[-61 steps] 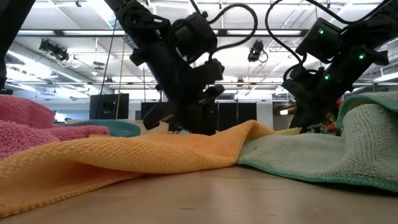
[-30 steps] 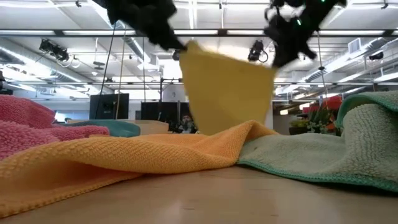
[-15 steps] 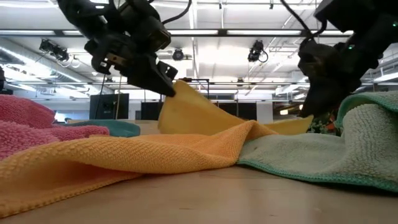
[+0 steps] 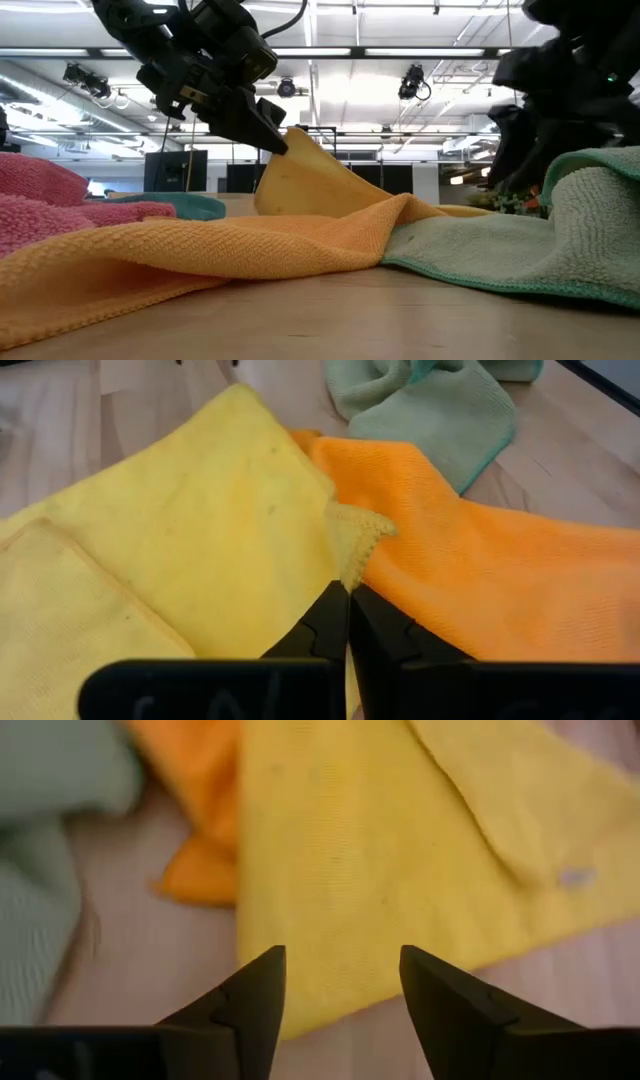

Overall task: Fold microfiber towels
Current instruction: Fold the yellow towel

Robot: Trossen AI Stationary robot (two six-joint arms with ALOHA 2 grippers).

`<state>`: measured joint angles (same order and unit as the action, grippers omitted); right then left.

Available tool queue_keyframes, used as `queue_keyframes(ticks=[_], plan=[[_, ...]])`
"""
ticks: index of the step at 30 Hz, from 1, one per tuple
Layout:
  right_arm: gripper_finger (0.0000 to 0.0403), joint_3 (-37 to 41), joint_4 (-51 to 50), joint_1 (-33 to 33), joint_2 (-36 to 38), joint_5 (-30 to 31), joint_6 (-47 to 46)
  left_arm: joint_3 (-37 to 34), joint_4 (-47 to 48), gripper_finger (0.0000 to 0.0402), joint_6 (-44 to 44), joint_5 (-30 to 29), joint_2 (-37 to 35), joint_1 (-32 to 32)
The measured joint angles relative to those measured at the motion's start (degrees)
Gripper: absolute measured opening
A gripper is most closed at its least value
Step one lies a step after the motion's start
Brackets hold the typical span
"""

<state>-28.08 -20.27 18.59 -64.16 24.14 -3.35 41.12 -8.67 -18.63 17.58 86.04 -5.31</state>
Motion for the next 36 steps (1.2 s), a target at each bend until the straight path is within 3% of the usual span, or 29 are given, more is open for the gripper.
queue_keyframes(ticks=[5, 21, 27, 33, 36], plan=[[0.0207, 0.00, -1.25, 3.44, -2.34, -0.14, 2.89, 0.00, -0.11, 0.0005, 0.04, -0.01, 0.00, -0.42], [0.0196, 0.00, -0.65, 8.72, -14.46, 7.56, -12.47, 0.00, -0.53, 0.0018, 0.15, 0.00, 0.00, -0.72], [0.0136, 0.00, -0.25, 8.72, -14.16, 8.45, -14.43, 0.00, -0.52, 0.0007, 0.26, 0.00, 0.00, -0.75], [0.0026, -0.89, 0.86, 8.72, -12.45, 9.94, -14.66, 0.00, -0.66, 0.0019, 1.37, 0.00, 0.00, -0.75], [0.0009, -4.73, -1.77, 8.42, -10.36, 9.93, -14.44, 0.35, -0.80, 0.0010, 1.59, 0.05, -0.23, -0.73]])
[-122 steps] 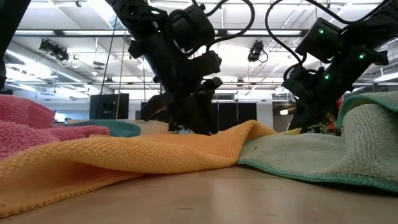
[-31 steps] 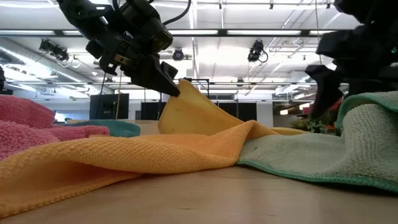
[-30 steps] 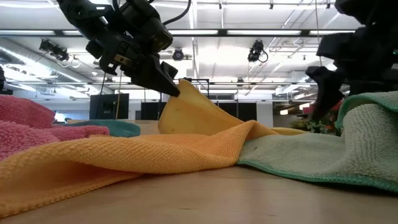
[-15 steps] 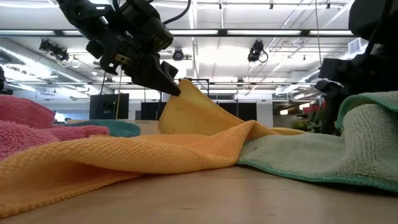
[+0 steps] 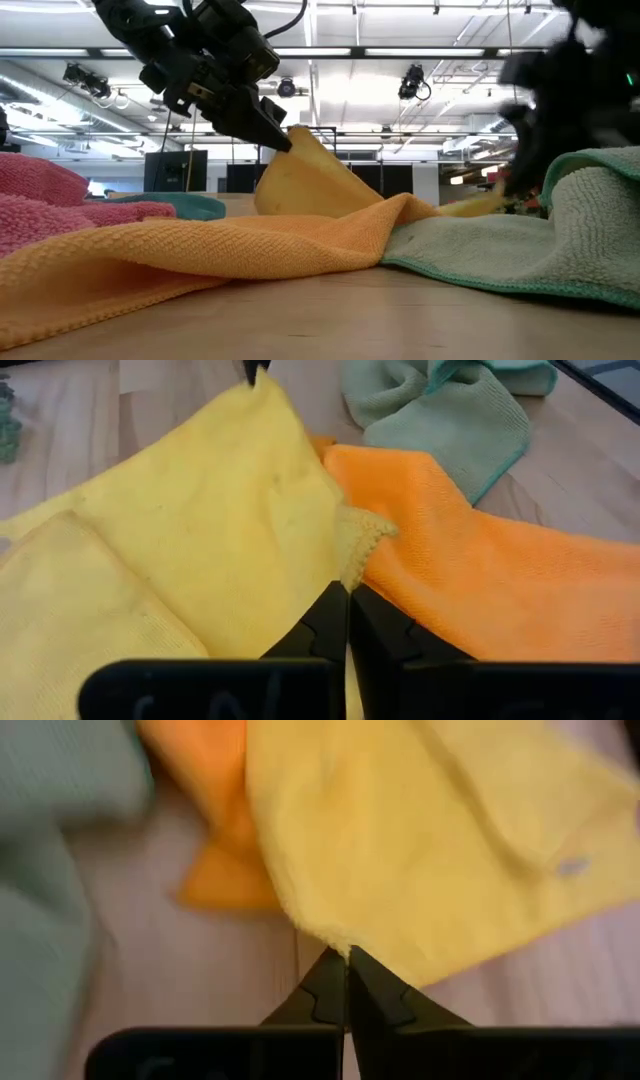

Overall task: Fold microfiber towels
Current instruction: Fold the yellow towel

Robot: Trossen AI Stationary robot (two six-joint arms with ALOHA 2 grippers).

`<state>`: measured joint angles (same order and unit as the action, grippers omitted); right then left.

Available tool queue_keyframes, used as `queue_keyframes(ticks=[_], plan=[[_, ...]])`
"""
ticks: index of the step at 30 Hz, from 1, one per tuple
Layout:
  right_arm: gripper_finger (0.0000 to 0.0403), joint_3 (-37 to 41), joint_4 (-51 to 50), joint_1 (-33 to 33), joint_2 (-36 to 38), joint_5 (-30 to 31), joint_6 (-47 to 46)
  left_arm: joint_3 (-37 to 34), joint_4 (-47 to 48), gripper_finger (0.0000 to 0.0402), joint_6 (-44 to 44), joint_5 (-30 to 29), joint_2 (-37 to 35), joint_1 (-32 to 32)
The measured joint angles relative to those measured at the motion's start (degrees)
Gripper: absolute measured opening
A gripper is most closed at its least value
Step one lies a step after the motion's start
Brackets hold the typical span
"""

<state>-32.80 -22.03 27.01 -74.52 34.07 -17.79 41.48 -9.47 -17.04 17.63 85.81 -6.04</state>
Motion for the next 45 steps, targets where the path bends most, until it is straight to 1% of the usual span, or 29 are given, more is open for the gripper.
queue_keyframes(ticks=[3, 7, 9, 10, 12, 14, 15, 16, 18, 19, 21, 22, 23, 26, 27, 28, 30, 31, 33, 37, 41, 45], plan=[[0.0007, -7.82, -7.75, -1.20, 3.04, -0.03, 0.19, 1.92, 0.03, 0.0008, 0.08, 0.85, -1.74, 0.00], [0.0006, -23.41, -22.71, -3.74, 7.22, 0.13, -0.09, 6.34, 0.36, 0.0019, -1.36, 1.09, -6.45, -0.37], [0.0005, -31.56, -29.30, -5.00, 8.68, 2.00, 1.51, 8.78, 0.47, 0.0017, -1.62, 1.09, -9.79, -1.29], [0.0005, -35.42, -31.94, -5.68, 9.37, 3.99, 2.60, 10.31, 0.31, 0.0012, -1.61, 1.07, -11.41, -2.00], [0.0005, -42.55, -35.64, -7.60, 10.58, 8.63, 4.52, 12.60, 0.01, 0.0007, -1.32, -1.21, -14.89, -3.76], [0.0004, -48.11, -37.80, -10.89, 11.41, 11.10, 6.36, 14.46, -0.36, 0.0009, 1.01, -6.83, -17.48, -5.59], [0.0004, -50.44, -39.45, -13.20, 11.49, 10.34, 6.68, 14.85, -0.29, 0.0011, 2.76, -9.47, -18.26, -6.49], [0.0003, -52.59, -41.33, -15.88, 11.42, 7.45, 6.86, 15.01, -0.25, 0.0012, 4.67, -11.28, -18.85, -7.31], [0.0003, -55.88, -44.70, -21.47, 10.83, 0.49, 8.47, 14.40, 0.44, 0.0011, 8.96, -12.13, -19.34, -8.86], [0.0003, -56.73, -44.66, -23.73, 10.64, 0.54, 9.04, 14.22, 0.94, 0.0009, 10.74, -12.08, -19.26, -9.42], [0.0003, -57.10, -42.65, -26.11, 10.50, 3.17, 9.85, 14.12, 2.64, 0.0006, 12.36, -10.88, -18.97, -9.84], [0.0003, -57.10, -42.27, -26.71, 10.17, 1.36, 11.26, 14.13, 2.65, 0.0006, 12.69, -10.01, -18.65, -9.81], [0.0002, -57.10, -42.19, -27.55, 9.79, -3.45, 12.87, 14.13, 2.96, 0.0008, 13.05, -9.22, -18.34, -9.71], [0.0002, -57.09, -42.62, -29.07, 7.64, -22.87, 17.08, 14.12, 3.28, 0.0019, 13.40, -7.09, -18.07, -8.77], [0.0002, -57.09, -43.00, -28.65, 6.78, -25.87, 17.87, 14.12, 2.81, 0.0021, 13.29, -6.91, -18.11, -8.30], [0.0002, -57.33, -43.34, -28.05, 6.16, -24.89, 18.04, 14.12, 2.58, 0.0022, 13.06, -6.88, -18.16, -7.88], [0.0002, -58.63, -43.10, -27.04, 6.05, -16.17, 16.10, 14.12, 3.02, 0.0018, 12.97, -6.81, -18.47, -7.50], [0.0002, -59.12, -43.59, -26.80, 6.03, -13.56, 15.24, 14.12, 2.95, 0.0015, 12.95, -6.69, -18.65, -7.50], [0.0002, -59.72, -45.83, -26.98, 5.58, -14.22, 15.24, 14.12, 3.11, 0.0009, 12.95, -6.68, -18.80, -7.52], [0.0002, -59.79, -47.52, -26.24, 5.04, -16.22, 14.07, 14.12, 7.13, 0.0007, 11.72, -6.87, -18.74, -7.65], [0.0002, -59.88, -49.19, -26.12, 5.42, -16.04, 13.41, 14.12, 9.69, 0.0022, 11.62, -6.85, -18.74, -7.50], [0.0002, -59.86, -49.29, -26.04, 5.48, -17.22, 12.56, 14.12, 11.85, 0.0031, 11.74, -6.85, -18.74, -6.93]])
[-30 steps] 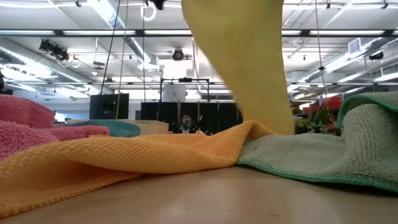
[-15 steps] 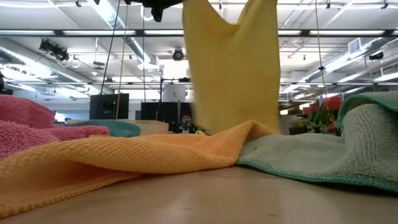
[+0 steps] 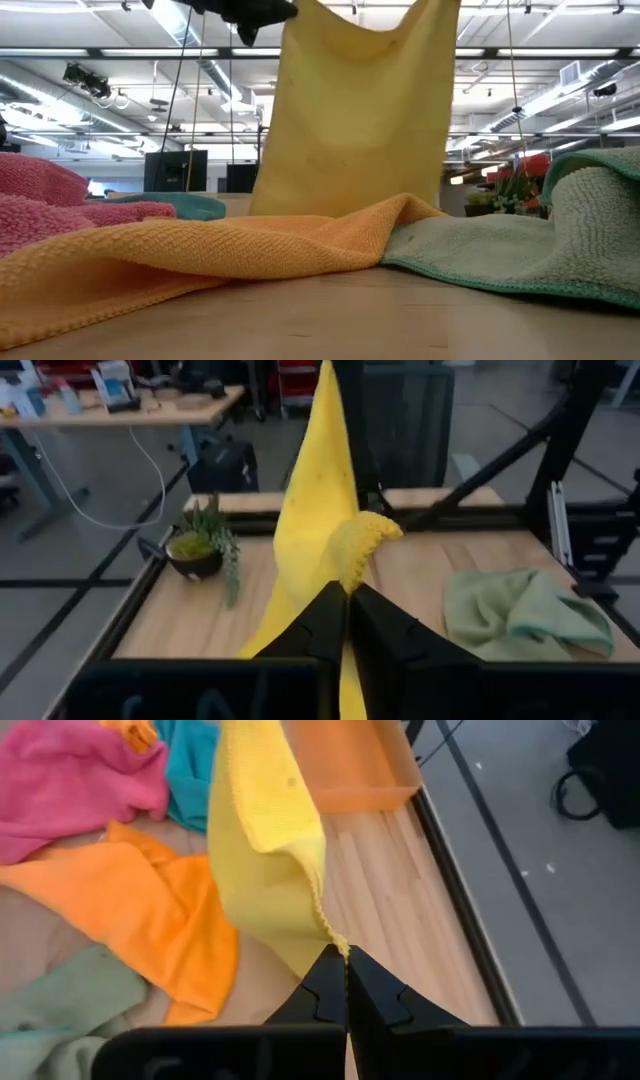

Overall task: Fold microfiber towels
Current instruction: Fold the yellow towel

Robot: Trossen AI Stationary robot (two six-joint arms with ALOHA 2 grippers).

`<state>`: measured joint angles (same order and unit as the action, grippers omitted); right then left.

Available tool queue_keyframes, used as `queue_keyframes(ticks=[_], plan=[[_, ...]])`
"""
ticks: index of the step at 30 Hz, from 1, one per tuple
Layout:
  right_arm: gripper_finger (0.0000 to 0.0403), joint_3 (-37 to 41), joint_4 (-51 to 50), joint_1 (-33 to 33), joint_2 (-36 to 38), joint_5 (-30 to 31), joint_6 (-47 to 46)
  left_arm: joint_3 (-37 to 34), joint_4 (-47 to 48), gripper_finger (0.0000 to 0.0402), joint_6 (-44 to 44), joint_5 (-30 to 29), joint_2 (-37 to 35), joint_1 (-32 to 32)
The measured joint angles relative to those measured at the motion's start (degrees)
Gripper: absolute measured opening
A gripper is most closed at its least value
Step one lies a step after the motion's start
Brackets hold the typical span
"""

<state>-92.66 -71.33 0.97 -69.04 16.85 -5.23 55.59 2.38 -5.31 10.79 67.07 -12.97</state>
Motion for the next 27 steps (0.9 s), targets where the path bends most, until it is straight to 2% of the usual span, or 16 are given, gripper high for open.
queue_keyframes(ticks=[4, 7, 10, 15, 17, 19, 23, 27], plan=[[0.0002, 1.91, -1.14, 0.06, -0.56, -3.34, -5.78, -1.09, 7.44, 0.0032, -0.32, -0.02, 1.72, 2.06], [0.0002, 8.86, -0.20, 1.88, -1.20, -5.17, -10.21, -7.95, 6.97, 0.0014, 0.96, -0.02, 5.72, 5.10], [0.0002, 19.82, 3.86, 3.32, -1.51, -6.56, -13.49, -16.28, -7.27, 0.0009, 4.13, 0.13, 10.64, 8.08], [0.0002, 38.79, 22.41, 3.69, -1.62, -13.85, -18.17, -25.42, -29.44, 0.0011, 8.04, -0.09, 18.50, 10.09], [0.0002, 44.64, 30.96, 3.22, -1.60, -16.47, -19.94, -26.27, -32.62, 0.0007, 9.05, -0.10, 20.86, 10.10], [0.0002, 49.22, 38.26, 2.84, -1.69, -18.50, -21.92, -26.56, -31.82, 0.0007, 9.18, -0.22, 22.96, 10.08], [0.0002, 54.51, 47.02, 2.47, -1.79, -20.60, -24.04, -26.35, -32.40, 0.0039, 8.22, -0.24, 27.13, 10.46], [0.0002, 55.29, 47.28, 2.46, -1.79, -20.61, -24.05, -26.46, -32.04, 0.0099, 2.11, -0.22, 29.20, 11.32]])
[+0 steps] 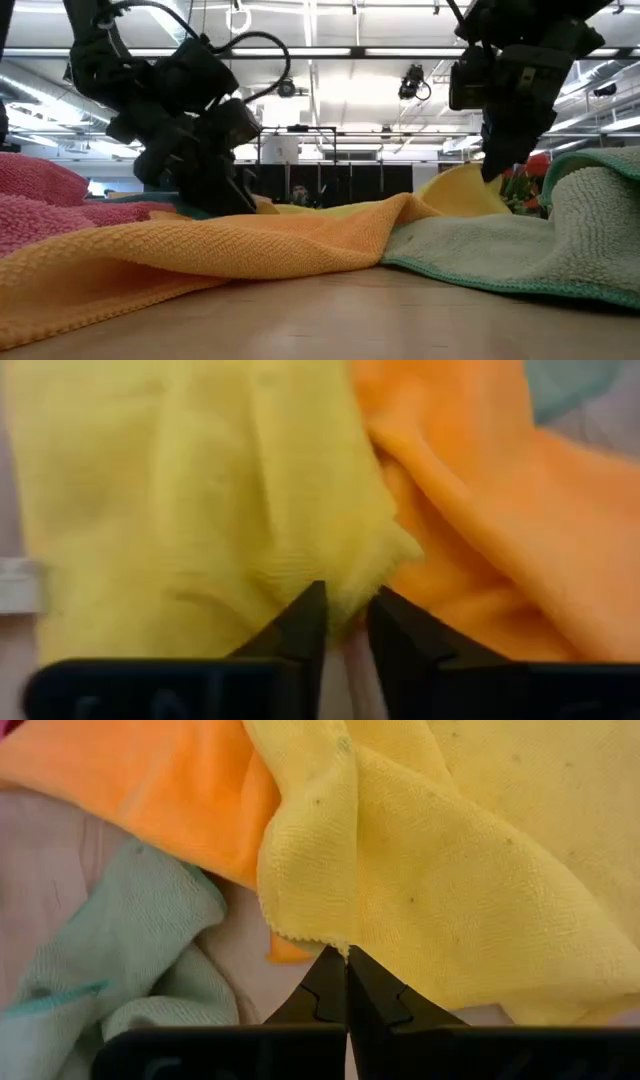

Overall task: Fold microfiber towels
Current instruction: Fold the yellow towel

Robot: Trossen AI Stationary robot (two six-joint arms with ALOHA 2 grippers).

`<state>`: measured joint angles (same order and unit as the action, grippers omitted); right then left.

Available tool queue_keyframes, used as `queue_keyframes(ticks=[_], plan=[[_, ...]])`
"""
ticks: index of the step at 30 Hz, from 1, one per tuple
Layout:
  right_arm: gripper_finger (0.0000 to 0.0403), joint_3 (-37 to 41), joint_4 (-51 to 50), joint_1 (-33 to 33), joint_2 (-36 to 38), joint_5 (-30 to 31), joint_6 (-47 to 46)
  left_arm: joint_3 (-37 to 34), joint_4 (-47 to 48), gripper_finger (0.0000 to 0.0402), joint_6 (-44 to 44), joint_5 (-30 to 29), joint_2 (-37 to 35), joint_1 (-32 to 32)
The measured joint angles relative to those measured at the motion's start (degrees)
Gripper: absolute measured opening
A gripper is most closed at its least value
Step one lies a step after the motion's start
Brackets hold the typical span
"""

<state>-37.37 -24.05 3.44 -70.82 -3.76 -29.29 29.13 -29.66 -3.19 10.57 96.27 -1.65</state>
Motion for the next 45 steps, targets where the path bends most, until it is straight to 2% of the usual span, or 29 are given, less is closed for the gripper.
queue_keyframes(ticks=[6, 11, 14, 18, 25, 27, 31, 34, 45], plan=[[0.0002, -1.05, 0.03, -0.02, 0.02, -0.36, 2.09, 1.75, -0.18, 0.0195, -8.82, -0.02, -0.49, 1.68], [0.0002, -1.11, -0.01, -0.05, 0.04, -0.38, 2.68, 2.95, 0.94, 0.0231, -14.59, -0.05, -0.48, 4.20], [0.0002, -1.11, -0.01, -0.08, 0.04, -0.38, 3.28, 3.29, 1.61, 0.0227, -16.96, -2.96, -0.48, 5.19], [0.0002, -1.11, -0.01, -0.35, 0.04, -0.40, 3.99, 3.55, 2.05, 0.0202, -21.04, -6.26, -0.48, 5.55], [0.0002, -1.15, -0.03, -0.85, 0.04, -1.24, 4.60, 3.60, 7.91, 0.0173, -32.29, -7.69, -3.22, 7.94], [0.0002, -1.15, -0.01, -0.85, 0.04, -1.25, 4.66, 3.49, 9.75, 0.0174, -37.22, -10.48, -4.96, 9.61], [0.0002, -1.17, 0.04, -1.19, 0.04, -1.23, 4.73, 3.59, 10.62, 0.0182, -47.52, -19.73, -6.10, 12.14], [0.0002, -1.17, 0.08, -1.52, 0.05, -1.23, 5.07, 3.55, 12.21, 0.0185, -52.73, -21.94, -5.53, 12.53], [0.0002, -1.17, 0.47, -1.55, 0.04, -1.25, 5.28, 3.53, 13.89, 0.0173, -54.96, -25.99, -4.58, 11.81]])
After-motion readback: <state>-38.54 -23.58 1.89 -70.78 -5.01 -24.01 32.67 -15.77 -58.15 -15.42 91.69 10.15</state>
